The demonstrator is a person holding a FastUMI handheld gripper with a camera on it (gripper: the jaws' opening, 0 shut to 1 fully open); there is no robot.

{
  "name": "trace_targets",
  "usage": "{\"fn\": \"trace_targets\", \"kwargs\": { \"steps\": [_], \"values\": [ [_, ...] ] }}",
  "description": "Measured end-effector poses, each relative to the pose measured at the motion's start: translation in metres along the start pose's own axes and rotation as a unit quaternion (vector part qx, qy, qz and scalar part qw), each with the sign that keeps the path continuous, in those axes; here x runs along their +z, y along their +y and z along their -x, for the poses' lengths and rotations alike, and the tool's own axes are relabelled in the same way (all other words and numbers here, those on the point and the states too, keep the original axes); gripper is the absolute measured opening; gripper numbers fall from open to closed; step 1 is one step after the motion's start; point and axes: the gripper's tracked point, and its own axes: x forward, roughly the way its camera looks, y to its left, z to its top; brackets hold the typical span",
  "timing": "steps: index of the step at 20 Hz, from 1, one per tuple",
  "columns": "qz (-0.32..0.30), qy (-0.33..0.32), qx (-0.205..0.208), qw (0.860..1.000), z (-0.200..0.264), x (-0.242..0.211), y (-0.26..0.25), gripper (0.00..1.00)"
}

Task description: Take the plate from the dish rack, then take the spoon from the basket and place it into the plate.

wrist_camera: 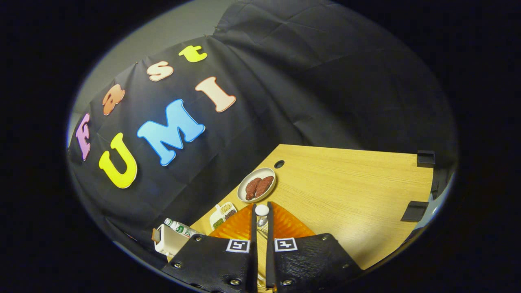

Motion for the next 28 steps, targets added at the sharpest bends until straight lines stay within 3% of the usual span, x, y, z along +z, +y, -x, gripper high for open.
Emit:
{"fn": "trace_targets", "kwargs": {
  "steps": [5,9,18,23,28],
  "values": [
    [0.056,0.008,0.046,0.997,0.040,-0.010,0.036,0.08],
    [0.106,0.049,0.103,0.988,0.082,-0.056,0.077,0.08],
    [0.185,0.161,0.230,0.942,0.202,-0.189,0.138,0.08],
    [0.224,0.196,0.253,0.921,0.237,-0.239,0.138,0.08],
    [0.252,0.208,0.252,0.911,0.231,-0.270,0.131,0.08]
  ]
}}
